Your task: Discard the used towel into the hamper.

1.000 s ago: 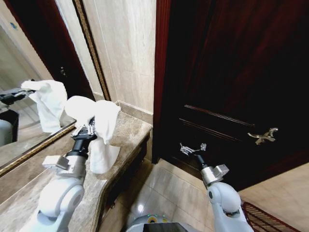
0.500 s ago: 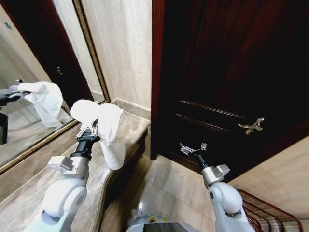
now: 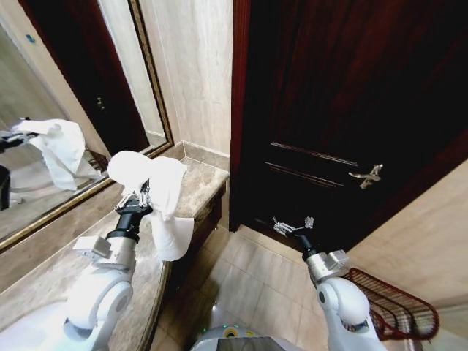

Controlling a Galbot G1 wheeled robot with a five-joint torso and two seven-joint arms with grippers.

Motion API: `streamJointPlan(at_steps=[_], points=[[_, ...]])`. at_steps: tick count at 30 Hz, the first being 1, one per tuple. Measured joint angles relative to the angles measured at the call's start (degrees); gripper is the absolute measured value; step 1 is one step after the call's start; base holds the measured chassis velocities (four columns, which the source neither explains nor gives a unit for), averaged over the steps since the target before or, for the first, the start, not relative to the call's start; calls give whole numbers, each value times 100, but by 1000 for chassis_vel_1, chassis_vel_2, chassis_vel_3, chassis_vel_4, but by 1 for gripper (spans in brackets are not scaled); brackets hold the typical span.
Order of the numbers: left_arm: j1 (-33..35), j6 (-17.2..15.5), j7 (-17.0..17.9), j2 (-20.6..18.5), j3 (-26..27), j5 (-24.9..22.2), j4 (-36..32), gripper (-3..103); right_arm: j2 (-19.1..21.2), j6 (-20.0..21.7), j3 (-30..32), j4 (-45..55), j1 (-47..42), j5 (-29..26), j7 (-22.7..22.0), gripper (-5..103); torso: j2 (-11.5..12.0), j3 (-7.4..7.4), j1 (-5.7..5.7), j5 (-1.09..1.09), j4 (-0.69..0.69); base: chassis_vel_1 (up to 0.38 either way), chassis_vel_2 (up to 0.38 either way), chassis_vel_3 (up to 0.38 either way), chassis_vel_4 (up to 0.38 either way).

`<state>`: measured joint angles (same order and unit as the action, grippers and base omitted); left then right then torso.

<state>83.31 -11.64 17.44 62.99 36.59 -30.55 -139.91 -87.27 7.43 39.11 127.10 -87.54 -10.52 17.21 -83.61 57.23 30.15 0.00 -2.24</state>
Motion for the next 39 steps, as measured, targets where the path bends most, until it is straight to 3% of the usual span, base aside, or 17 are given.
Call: streamJointPlan(at_steps=[13,39], points=[[-1,4,-151,26,-21,204,32,7,-69,-112,-62,-42,23,62,6,100,-1,0,0,-1,0,84,-91,-81,83],[35,30,-282,-36,-61,185,55,7,-154,-163,-63,-82,64,103,4,100,1,0,0,0,1,-84,-70,-68,-80]])
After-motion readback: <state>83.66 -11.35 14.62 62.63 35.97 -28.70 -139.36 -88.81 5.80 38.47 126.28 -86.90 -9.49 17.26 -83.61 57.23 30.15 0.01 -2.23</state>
